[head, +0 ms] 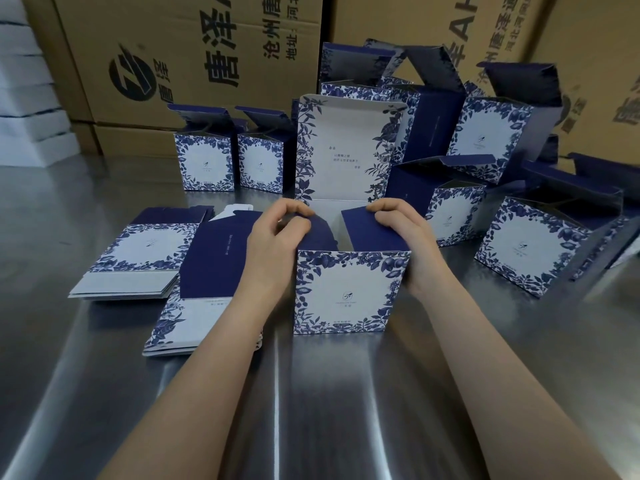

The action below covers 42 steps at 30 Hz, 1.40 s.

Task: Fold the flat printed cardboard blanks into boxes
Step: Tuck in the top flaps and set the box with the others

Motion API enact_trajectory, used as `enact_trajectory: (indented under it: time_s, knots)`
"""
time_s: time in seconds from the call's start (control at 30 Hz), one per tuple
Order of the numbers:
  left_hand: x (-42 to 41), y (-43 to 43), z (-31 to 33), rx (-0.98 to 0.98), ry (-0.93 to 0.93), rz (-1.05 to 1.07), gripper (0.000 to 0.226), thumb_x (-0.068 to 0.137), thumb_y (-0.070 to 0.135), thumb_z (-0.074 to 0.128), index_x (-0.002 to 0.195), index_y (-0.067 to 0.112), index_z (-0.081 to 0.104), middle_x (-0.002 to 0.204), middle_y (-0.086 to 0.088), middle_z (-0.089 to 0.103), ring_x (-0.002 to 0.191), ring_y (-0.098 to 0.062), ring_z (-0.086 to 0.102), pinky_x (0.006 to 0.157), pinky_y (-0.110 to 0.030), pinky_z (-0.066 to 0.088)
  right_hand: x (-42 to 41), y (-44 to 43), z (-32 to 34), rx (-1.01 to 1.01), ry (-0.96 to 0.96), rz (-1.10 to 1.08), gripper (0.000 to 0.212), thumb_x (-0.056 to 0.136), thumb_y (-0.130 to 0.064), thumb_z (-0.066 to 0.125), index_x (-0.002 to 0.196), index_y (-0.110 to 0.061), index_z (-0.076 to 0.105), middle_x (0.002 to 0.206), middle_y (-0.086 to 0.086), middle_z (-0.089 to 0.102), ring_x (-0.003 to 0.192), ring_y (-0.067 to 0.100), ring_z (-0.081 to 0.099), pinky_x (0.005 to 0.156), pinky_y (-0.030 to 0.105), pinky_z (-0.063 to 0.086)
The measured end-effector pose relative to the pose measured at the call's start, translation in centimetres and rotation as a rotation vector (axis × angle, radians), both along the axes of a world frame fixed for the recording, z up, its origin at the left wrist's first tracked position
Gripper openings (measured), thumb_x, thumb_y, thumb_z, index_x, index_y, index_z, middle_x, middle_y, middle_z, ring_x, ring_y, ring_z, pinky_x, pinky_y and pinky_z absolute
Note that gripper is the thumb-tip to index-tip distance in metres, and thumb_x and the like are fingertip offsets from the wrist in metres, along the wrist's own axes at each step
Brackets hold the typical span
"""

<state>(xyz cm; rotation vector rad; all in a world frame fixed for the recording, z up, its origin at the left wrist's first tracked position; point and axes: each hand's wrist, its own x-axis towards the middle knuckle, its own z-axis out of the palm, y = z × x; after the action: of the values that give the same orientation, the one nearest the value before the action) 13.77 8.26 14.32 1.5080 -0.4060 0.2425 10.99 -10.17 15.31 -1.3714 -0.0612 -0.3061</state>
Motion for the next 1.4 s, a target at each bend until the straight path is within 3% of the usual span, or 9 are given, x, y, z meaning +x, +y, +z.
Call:
enact_trajectory:
  time_s: [0.17,0.3,0.37,0.43,0.6,0.77,1.07,1.23,1.4]
  knots:
    - [0.0,-0.2,0.3,0.028,-0.026,0.014,0.010,0.073,0.024,0.048,0.073,0.017,0.054,0.075,0.001,0.049,0.069,-0.008,0.040,0.068,-0.032,0.031,0.2,0.1,0.1,-0.025,-0.002,-0.083,0.024,0.082,-0.005,0.054,0.071,-0.023,0.067,0.072,-0.003,0.064,0.063,0.016,0.058,0.055,0.025,0.046]
    - [-0.1,-0.1,0.1,-0.010,0.008,-0.001,0.011,0.075,0.025,0.050,0.077,0.020,0.060,0.076,0.009,0.057,0.075,-0.009,0.048,0.071,-0.031,0.036,0.2,0.0,-0.1,-0.044,-0.037,-0.044,0.025,0.088,-0.008,0.053,0.075,-0.023,0.068,0.076,-0.002,0.066,0.065,0.014,0.059,0.056,0.024,0.047]
    - [-0.3,-0.2,0.0,-0.070,0.035,-0.029,0.013,0.076,0.024,0.053,0.082,0.023,0.065,0.083,0.001,0.060,0.079,-0.015,0.052,0.073,-0.032,0.040,0.2,-0.2,-0.2,-0.056,-0.063,-0.016,0.025,0.093,-0.011,0.052,0.080,-0.021,0.070,0.082,-0.001,0.069,0.070,0.013,0.061,0.059,0.023,0.049]
    - [-0.4,-0.2,0.0,-0.126,0.043,-0.044,0.014,0.078,0.022,0.055,0.083,0.023,0.067,0.082,-0.004,0.059,0.077,-0.016,0.053,0.069,-0.028,0.042,0.2,-0.3,-0.3,-0.078,-0.086,-0.008,0.023,0.092,-0.016,0.053,0.081,-0.022,0.073,0.087,-0.001,0.070,0.074,0.013,0.063,0.062,0.024,0.050]
    - [-0.5,0.0,-0.1,-0.141,0.027,-0.090,0.019,0.092,0.013,0.056,0.076,0.018,0.065,0.074,0.010,0.062,0.072,-0.007,0.056,0.064,-0.017,0.045,0.4,-0.9,-0.6,-0.136,-0.017,0.080,0.015,0.082,-0.026,0.058,0.086,-0.031,0.072,0.092,-0.007,0.071,0.079,0.012,0.065,0.066,0.025,0.052]
    - [-0.6,0.1,-0.1,-0.083,0.027,-0.136,0.003,0.075,0.020,0.050,0.075,0.018,0.053,0.080,0.000,0.050,0.081,-0.019,0.045,0.076,-0.035,0.033,0.5,-1.3,-0.6,-0.135,-0.005,0.117,0.020,0.072,-0.015,0.052,0.078,-0.029,0.066,0.080,-0.007,0.067,0.071,0.015,0.062,0.059,0.026,0.047]
    - [0.0,0.5,-0.5,-0.047,0.063,-0.230,0.007,0.081,0.032,0.054,0.073,0.032,0.053,0.090,0.003,0.047,0.089,-0.018,0.043,0.083,-0.034,0.033,0.5,-1.9,-0.9,-0.136,-0.008,0.252,0.021,0.069,-0.032,0.065,0.090,-0.035,0.066,0.095,-0.011,0.069,0.083,0.013,0.067,0.067,0.025,0.053]
    - [0.0,0.4,-0.3,-0.030,0.109,-0.218,0.019,0.067,0.019,0.050,0.069,0.038,0.052,0.089,0.007,0.046,0.089,-0.019,0.043,0.078,-0.034,0.033,0.7,-2.2,-1.0,-0.177,-0.027,0.215,0.026,0.061,-0.027,0.061,0.087,-0.031,0.063,0.092,-0.004,0.066,0.081,0.018,0.063,0.068,0.031,0.048]
    - [0.0,0.7,-0.6,-0.039,0.094,-0.243,0.009,0.067,0.036,0.058,0.076,0.038,0.057,0.101,-0.003,0.051,0.097,-0.022,0.048,0.088,-0.038,0.035,0.9,-2.2,-1.3,-0.166,-0.024,0.234,0.024,0.072,-0.033,0.063,0.096,-0.034,0.065,0.096,-0.011,0.069,0.081,0.013,0.068,0.064,0.024,0.054]
